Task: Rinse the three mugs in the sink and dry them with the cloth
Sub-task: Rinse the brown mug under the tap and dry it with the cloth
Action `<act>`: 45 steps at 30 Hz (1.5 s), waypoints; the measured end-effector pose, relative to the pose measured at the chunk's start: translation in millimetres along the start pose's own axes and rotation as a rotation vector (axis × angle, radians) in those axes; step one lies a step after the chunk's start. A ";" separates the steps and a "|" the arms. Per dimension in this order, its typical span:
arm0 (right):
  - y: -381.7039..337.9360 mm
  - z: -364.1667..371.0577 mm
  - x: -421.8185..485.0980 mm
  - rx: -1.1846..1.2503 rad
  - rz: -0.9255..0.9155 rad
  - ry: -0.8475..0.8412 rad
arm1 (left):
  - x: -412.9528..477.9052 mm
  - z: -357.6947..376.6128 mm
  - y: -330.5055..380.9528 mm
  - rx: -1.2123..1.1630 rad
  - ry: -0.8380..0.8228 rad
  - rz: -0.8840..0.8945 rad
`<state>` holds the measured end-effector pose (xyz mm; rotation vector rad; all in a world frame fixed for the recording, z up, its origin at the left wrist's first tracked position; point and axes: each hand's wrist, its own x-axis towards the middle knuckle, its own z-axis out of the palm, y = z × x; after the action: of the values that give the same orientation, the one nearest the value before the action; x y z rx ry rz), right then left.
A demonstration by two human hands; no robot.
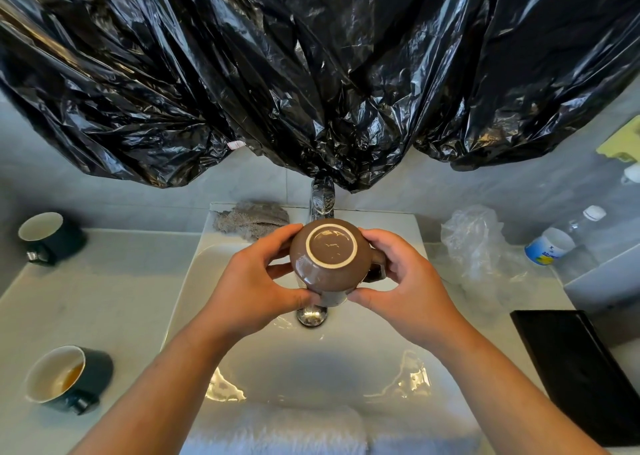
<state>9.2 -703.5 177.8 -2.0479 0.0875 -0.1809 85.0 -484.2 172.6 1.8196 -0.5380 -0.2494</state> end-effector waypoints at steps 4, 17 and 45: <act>-0.7 -0.7 -0.5 -0.006 -0.007 0.006 | -0.7 0.5 0.7 0.011 0.003 0.012; -1.2 1.1 0.1 -0.005 -0.018 0.012 | -1.0 -1.5 -2.2 0.037 0.019 0.029; -23.5 93.8 60.8 0.207 0.421 -0.336 | -18.0 -41.7 -68.5 -0.659 0.152 -0.480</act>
<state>84.3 -619.1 161.3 -1.7818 0.2748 0.3997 103.3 -424.5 119.3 1.2765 0.1033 -0.5379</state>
